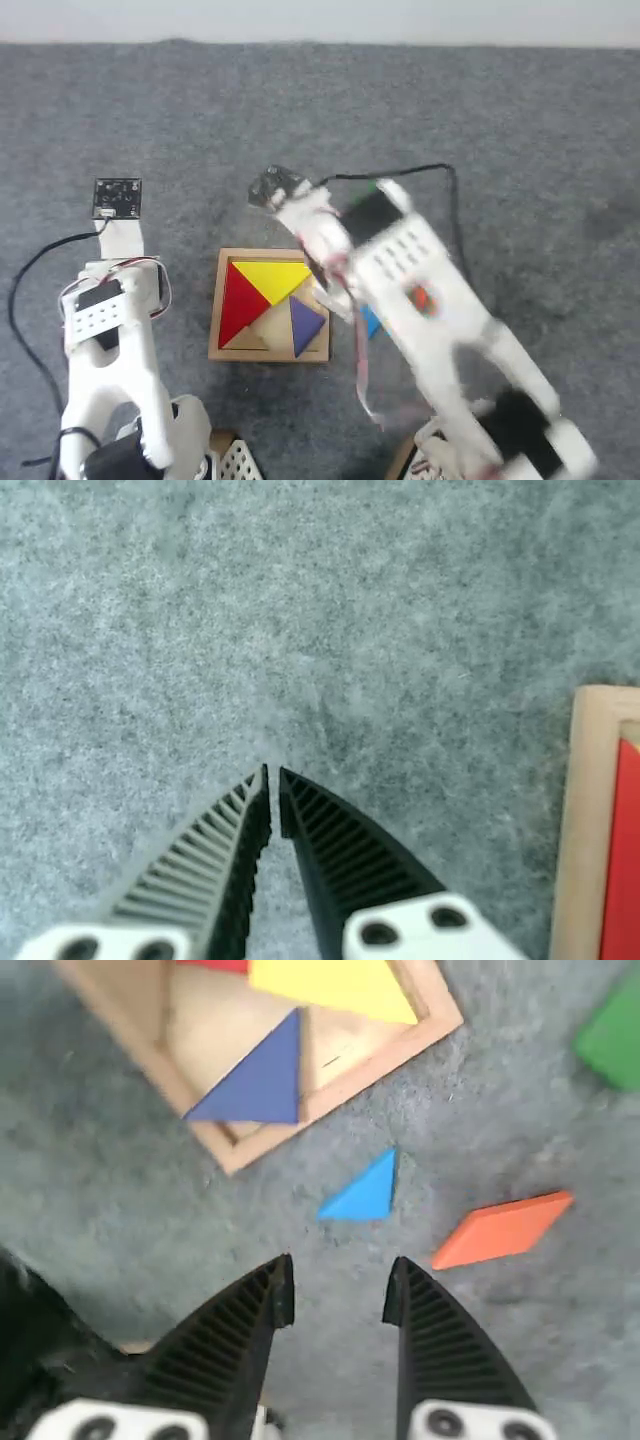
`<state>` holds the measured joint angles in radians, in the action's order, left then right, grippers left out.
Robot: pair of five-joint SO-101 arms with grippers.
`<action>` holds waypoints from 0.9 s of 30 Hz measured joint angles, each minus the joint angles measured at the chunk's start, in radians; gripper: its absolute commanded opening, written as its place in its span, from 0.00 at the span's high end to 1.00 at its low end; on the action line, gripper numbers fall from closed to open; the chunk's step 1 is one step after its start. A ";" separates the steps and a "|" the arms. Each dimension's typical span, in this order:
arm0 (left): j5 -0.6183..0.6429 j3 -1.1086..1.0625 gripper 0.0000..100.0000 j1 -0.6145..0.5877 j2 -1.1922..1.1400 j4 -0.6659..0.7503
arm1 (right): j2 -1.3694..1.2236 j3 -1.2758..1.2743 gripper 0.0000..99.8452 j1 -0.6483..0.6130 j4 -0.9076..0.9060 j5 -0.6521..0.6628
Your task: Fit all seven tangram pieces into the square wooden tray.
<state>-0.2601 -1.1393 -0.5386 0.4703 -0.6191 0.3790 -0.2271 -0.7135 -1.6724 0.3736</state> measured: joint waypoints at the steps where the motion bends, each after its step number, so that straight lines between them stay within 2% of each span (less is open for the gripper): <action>1: 0.000 0.000 0.98 0.000 0.000 0.000 | 0.100 -0.074 0.85 0.000 0.040 0.012; 6: 0.000 0.000 0.98 0.000 0.000 0.000 | 0.575 -0.517 0.85 -0.055 0.385 0.091; 9: 0.000 0.000 0.98 0.000 0.000 0.000 | 0.735 -0.789 0.86 -0.133 0.594 0.173; 11: 0.000 0.000 0.99 0.000 0.000 0.000 | 0.724 -0.902 0.86 -0.176 0.694 0.181; 15: 0.000 0.000 0.99 0.000 0.000 0.000 | 0.649 -0.990 0.97 -0.196 0.870 0.169; 17: 0.000 0.000 0.99 0.000 0.000 0.000 | 0.583 -0.997 0.99 -0.193 0.937 0.183; 21: 0.000 0.000 0.98 0.000 0.000 0.000 | 0.457 -0.993 0.94 -0.176 0.971 0.307; 27: 0.000 0.000 0.98 0.000 0.000 0.000 | 0.279 -0.893 0.86 -0.146 0.913 0.334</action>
<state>-0.2601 -1.1393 -0.5386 0.4703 -0.6191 0.6582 -1.1201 -0.8592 -0.7595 0.7081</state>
